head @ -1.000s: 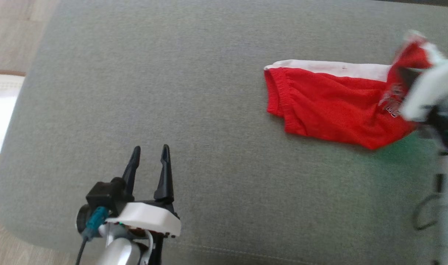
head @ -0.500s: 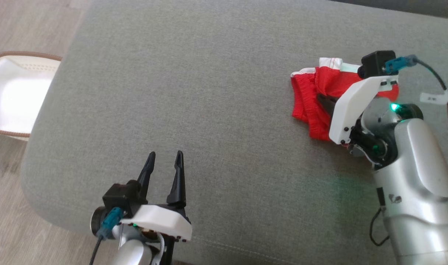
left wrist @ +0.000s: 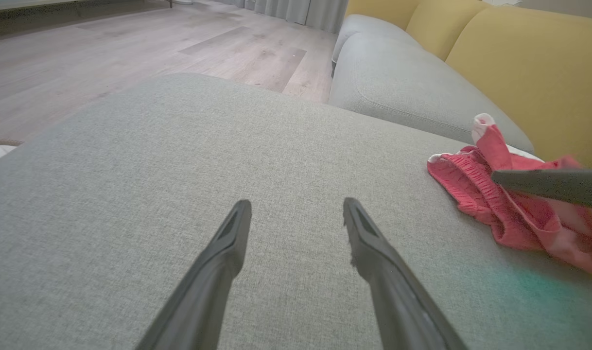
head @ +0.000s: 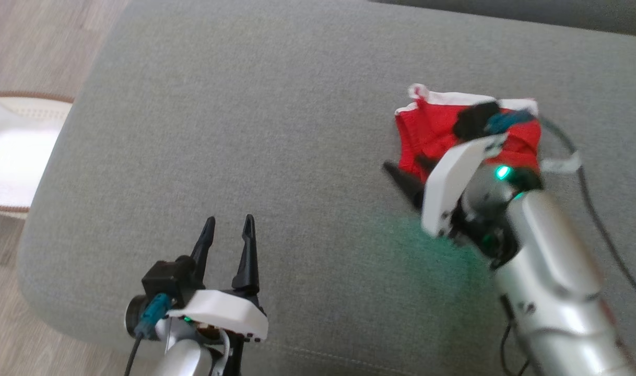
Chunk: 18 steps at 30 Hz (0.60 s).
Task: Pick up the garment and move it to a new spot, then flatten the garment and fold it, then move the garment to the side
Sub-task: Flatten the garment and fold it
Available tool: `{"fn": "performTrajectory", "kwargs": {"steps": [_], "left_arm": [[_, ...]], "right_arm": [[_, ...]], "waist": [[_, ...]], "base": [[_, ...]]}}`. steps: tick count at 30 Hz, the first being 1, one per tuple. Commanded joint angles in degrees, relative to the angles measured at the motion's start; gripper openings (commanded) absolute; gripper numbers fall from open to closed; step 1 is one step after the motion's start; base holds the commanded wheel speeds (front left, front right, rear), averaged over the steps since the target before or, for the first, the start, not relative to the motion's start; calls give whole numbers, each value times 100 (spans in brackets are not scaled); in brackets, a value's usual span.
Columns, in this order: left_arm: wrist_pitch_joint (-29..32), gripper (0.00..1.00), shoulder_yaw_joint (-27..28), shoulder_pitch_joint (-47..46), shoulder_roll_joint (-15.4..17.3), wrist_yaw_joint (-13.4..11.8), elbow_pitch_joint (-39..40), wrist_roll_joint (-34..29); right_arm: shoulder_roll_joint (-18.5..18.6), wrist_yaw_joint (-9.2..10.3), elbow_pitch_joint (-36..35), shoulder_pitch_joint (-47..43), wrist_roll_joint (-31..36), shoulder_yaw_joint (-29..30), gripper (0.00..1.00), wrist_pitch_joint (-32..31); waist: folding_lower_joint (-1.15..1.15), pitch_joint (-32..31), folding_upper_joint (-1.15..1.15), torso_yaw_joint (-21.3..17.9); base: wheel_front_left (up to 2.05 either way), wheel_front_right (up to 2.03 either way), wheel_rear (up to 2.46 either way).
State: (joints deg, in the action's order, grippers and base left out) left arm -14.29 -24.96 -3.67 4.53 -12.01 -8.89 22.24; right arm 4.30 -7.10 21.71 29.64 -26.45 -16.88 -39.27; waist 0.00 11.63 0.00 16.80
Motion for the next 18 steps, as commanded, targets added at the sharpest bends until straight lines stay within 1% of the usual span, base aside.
{"fn": "performTrajectory", "kwargs": {"steps": [1,5,7,10,13,14,18], "left_arm": [[-71,100,236,-38,6,13,144,-73],[-71,100,374,35,44,7,128,-83],[-71,100,441,89,57,-1,138,-90],[-71,100,537,210,81,-30,165,-98],[-71,100,622,345,105,-51,216,-118],[-71,100,666,433,130,-57,265,-153],[-71,100,725,586,188,-54,338,-255]], "right_arm": [[-138,-39,-261,-43,-96,-240,100,77],[-136,-39,-547,-339,-308,-611,100,437],[-62,-39,-749,-507,-315,-762,100,627],[80,-39,-1106,-799,-333,-773,100,911],[331,-39,-1481,-1095,-38,-610,100,1299],[518,-39,-1697,-1341,293,-420,100,1595],[704,-39,-2012,-1974,854,179,100,2161]], "waist": [[0,-85,0,-65],[0,-262,0,-204],[0,-369,0,-284],[0,-531,0,-421],[0,-691,0,-554],[0,-793,0,-631],[0,-974,0,-732]], "base": [[0,0,0],[0,0,0],[0,0,0],[0,0,0],[0,0,0],[0,0,0],[0,0,0]]}}
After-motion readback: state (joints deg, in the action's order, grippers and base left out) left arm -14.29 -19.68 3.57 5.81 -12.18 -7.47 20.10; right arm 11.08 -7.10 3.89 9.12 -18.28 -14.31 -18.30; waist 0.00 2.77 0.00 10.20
